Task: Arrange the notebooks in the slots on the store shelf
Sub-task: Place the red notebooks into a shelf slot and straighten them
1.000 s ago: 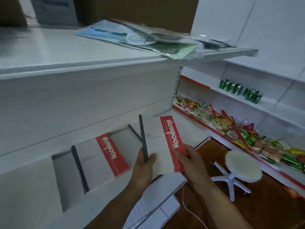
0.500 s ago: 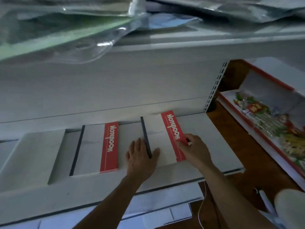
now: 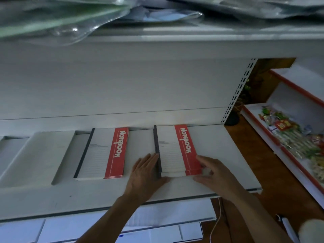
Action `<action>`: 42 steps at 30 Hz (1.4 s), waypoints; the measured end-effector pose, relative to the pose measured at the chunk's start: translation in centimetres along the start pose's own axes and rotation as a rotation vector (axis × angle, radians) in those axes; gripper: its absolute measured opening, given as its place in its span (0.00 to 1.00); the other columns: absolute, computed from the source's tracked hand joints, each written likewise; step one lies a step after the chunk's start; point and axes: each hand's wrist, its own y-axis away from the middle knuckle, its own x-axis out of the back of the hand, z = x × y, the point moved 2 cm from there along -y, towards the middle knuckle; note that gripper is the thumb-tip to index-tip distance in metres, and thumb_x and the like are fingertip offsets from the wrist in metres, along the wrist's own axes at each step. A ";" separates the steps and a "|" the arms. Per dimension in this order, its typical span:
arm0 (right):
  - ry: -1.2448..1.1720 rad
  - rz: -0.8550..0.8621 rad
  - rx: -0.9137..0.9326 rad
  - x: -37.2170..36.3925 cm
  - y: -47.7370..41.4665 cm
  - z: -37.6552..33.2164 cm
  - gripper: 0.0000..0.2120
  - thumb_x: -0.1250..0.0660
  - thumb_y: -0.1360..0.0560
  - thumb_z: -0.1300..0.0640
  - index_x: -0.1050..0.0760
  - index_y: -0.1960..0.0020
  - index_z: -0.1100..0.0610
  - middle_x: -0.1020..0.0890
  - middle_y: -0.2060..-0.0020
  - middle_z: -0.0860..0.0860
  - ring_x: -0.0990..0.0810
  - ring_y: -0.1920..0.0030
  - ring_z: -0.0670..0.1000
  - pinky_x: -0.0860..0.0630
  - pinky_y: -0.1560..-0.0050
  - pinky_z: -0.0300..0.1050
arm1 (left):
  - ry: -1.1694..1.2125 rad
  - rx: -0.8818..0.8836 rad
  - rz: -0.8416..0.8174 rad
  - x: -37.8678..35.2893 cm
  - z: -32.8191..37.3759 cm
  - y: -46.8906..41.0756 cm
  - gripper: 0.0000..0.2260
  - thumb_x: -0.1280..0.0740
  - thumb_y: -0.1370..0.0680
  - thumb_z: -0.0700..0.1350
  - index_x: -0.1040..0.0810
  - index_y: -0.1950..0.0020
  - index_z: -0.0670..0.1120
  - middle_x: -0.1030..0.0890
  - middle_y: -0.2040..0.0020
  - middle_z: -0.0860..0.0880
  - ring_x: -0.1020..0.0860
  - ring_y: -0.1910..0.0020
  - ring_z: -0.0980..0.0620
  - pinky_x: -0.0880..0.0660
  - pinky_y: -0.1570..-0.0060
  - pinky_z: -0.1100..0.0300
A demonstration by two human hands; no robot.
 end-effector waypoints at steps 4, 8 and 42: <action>0.047 0.058 0.076 -0.4 -0.4 -0.6 0.29 0.34 0.29 0.42 0.31 0.30 0.49 0.26 0.42 0.38 0.29 0.43 0.38 0.33 0.39 0.31 | 0.019 -0.008 0.017 -0.1 -0.3 -0.1 0.42 0.53 0.31 0.77 0.36 0.26 0.52 0.28 0.29 0.53 0.31 0.30 0.53 0.35 0.29 0.51; 0.071 0.072 0.086 -0.4 -0.7 -0.7 0.30 0.36 0.30 0.40 0.30 0.31 0.50 0.23 0.41 0.41 0.29 0.46 0.36 0.37 0.44 0.25 | 0.017 -0.041 0.067 0.0 -0.1 -0.2 0.31 0.41 0.25 0.67 0.35 0.27 0.52 0.27 0.30 0.53 0.28 0.32 0.53 0.32 0.31 0.51; 0.286 0.089 0.265 -18.5 -5.9 -29.9 0.12 0.34 0.24 0.48 0.21 0.43 0.49 0.20 0.44 0.48 0.20 0.46 0.50 0.27 0.49 0.42 | 0.018 0.443 0.179 23.9 -20.1 21.8 0.15 0.38 0.23 0.61 0.23 0.41 0.55 0.20 0.46 0.57 0.22 0.46 0.55 0.29 0.49 0.62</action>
